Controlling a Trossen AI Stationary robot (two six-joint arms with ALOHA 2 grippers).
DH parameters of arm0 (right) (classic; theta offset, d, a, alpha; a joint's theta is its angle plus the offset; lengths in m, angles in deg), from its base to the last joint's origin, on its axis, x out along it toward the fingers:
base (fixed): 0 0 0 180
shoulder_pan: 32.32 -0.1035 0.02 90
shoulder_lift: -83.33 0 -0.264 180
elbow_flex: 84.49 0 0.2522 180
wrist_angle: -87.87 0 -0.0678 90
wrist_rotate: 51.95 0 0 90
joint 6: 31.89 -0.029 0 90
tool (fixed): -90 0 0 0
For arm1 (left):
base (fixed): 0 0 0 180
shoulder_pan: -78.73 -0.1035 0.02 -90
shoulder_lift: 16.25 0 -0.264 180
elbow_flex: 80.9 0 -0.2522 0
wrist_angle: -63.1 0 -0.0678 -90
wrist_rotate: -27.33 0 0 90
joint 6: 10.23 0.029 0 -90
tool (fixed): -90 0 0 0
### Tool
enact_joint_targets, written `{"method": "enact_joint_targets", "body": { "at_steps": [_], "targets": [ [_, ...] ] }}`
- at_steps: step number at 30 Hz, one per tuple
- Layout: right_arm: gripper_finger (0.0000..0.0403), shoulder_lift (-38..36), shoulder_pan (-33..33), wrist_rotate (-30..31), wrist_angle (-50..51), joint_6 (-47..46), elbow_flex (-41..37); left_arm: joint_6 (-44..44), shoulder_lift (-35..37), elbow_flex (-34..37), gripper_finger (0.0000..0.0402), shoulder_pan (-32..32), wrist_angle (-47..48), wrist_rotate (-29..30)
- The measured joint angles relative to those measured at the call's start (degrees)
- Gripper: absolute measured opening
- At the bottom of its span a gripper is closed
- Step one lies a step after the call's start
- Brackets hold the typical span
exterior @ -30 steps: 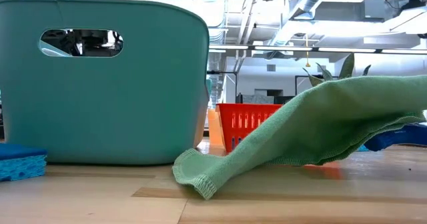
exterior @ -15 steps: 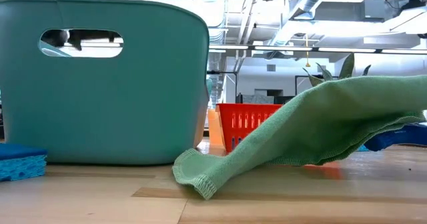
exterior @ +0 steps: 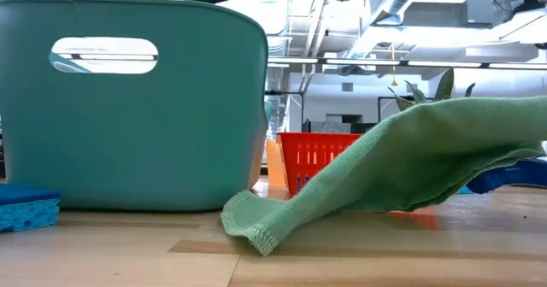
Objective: Pick & Place Kitchen Items
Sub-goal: Put the white plastic restorer bottle into the orange bin
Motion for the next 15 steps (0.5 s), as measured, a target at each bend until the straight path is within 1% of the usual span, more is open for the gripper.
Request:
{"method": "enact_joint_targets", "body": {
  "at_steps": [3,8,11,15],
  "targets": [
    [0.0159,0.0,0.0,-0.54,0.0,1.27,-0.02,1.86,-3.52,-9.16,0.0196,-0.79,13.67,-1.29],
    [0.0159,0.0,0.0,-0.73,0.0,3.54,-0.01,3.23,-11.62,-23.97,0.0196,-1.8,36.05,-5.11],
    [0.0159,0.0,0.0,-0.75,0.0,4.66,-0.02,6.47,-16.77,-31.98,0.0195,-1.43,48.49,-5.27],
    [0.0159,-0.03,0.0,-0.94,0.0,5.32,-0.02,10.44,-23.35,-40.65,0.0196,-0.76,61.76,-5.27]
  ]
}}
